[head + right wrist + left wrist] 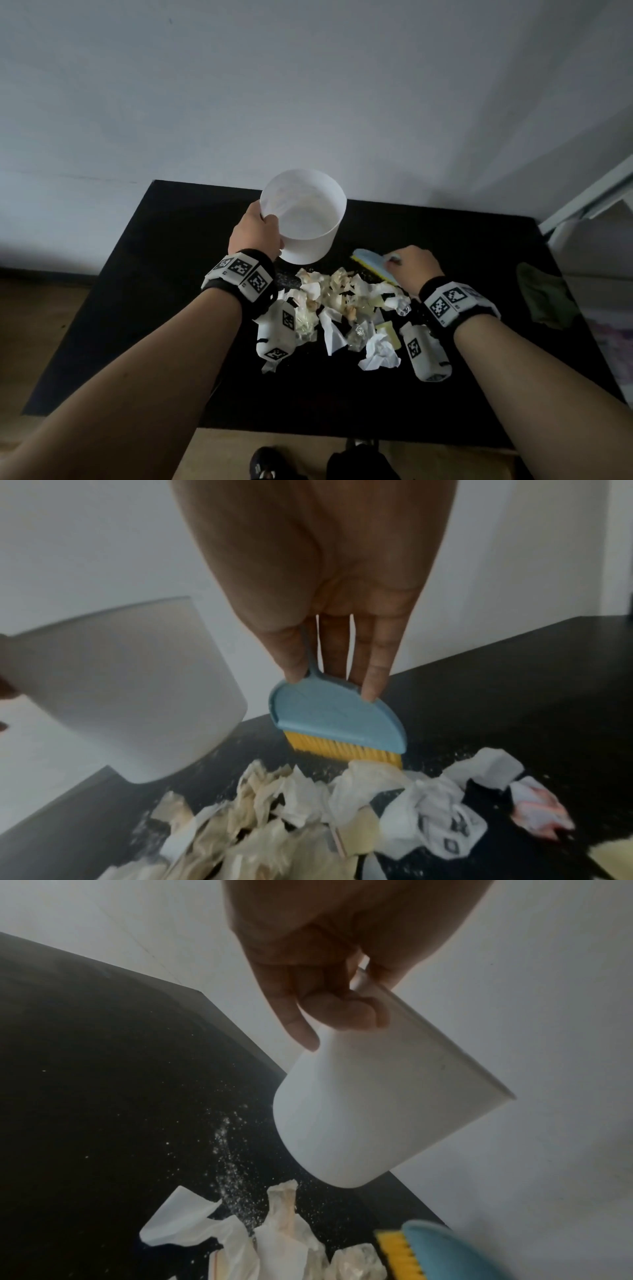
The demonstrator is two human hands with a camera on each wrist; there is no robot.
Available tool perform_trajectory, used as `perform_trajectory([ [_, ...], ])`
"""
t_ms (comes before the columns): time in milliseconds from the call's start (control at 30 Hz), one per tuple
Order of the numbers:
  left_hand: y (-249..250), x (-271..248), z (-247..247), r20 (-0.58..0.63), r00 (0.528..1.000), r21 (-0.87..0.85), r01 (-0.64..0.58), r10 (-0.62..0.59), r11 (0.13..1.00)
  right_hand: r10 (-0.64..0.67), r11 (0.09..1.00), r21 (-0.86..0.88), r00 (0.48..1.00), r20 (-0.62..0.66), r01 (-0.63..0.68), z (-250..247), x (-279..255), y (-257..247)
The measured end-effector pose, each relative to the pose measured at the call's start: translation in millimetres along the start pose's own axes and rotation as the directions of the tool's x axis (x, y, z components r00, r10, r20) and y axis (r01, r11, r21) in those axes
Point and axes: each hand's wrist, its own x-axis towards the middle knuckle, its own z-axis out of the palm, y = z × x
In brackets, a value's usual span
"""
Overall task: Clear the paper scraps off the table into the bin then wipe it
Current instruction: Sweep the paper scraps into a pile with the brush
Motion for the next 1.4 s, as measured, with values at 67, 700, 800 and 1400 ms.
perform_trajectory([
  [67,1,-1,0,0.004,1.0,0.001,-0.01,0.01,1.0,0.06,0.998,-0.022,0.994,-0.091,-0.063,-10,-1,11],
  [700,7,-16,15,0.053,0.997,-0.011,-0.054,0.054,0.999,0.277,0.961,0.062,0.948,-0.154,-0.271,-8,-26,20],
  [800,6,-19,10,0.043,0.998,-0.02,-0.054,0.055,0.998,0.338,0.94,-0.002,0.929,-0.15,-0.342,-16,-28,36],
  [1400,1,-80,-8,-0.184,0.982,0.048,0.046,-0.036,0.998,0.093,0.991,-0.091,0.992,-0.082,-0.1,-11,-11,36],
])
